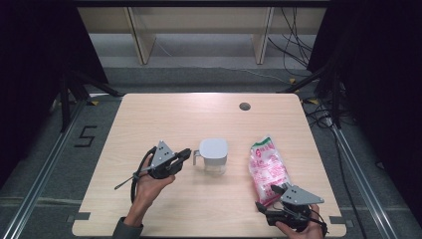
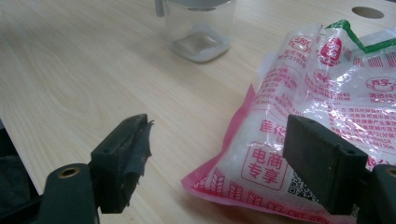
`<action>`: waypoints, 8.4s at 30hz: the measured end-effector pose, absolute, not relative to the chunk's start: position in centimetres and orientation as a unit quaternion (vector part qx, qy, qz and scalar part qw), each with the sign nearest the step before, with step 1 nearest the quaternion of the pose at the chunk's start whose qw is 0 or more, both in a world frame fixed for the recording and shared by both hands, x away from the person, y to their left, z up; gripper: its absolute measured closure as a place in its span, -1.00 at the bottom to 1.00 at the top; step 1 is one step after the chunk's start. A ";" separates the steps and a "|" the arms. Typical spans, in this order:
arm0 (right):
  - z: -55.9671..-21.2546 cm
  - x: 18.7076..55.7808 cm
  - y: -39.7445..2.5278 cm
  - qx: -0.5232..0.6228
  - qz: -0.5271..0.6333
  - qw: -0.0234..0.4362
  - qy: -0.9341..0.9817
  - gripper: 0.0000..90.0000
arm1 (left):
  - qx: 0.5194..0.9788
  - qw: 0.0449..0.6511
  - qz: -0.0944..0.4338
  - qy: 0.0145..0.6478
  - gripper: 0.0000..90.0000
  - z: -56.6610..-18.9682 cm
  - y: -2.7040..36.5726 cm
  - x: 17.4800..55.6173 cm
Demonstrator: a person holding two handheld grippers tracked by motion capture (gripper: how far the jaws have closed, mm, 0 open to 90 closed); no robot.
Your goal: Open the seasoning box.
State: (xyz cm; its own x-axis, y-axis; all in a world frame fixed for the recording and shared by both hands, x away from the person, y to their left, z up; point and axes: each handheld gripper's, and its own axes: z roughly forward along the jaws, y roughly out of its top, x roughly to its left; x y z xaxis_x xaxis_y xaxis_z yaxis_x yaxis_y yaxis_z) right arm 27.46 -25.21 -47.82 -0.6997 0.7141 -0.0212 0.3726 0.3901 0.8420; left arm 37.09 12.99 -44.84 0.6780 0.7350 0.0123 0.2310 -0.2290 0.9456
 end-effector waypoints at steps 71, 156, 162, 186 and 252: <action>-45.0 37.8 -17.5 0.276 0.468 0.193 0.817 1.00 | 0.733 0.561 0.205 0.326 0.98 -45.3 11.0 40.2; -42.0 38.9 -21.4 0.286 0.481 0.214 0.800 0.53 | 0.780 0.484 0.206 0.338 -0.37 -49.2 16.7 33.0; -42.6 39.2 -25.8 0.356 0.457 0.225 0.784 0.43 | 0.784 0.477 0.205 0.340 -0.38 -49.5 16.7 33.0; -47.2 41.9 -30.1 0.447 0.396 0.178 0.782 0.20 | 0.786 0.478 0.189 0.344 -0.40 -50.4 16.0 32.8; -49.6 39.6 -34.1 0.537 0.391 0.126 0.737 0.09 | 0.787 0.472 0.193 0.348 -0.41 -50.2 16.4 32.7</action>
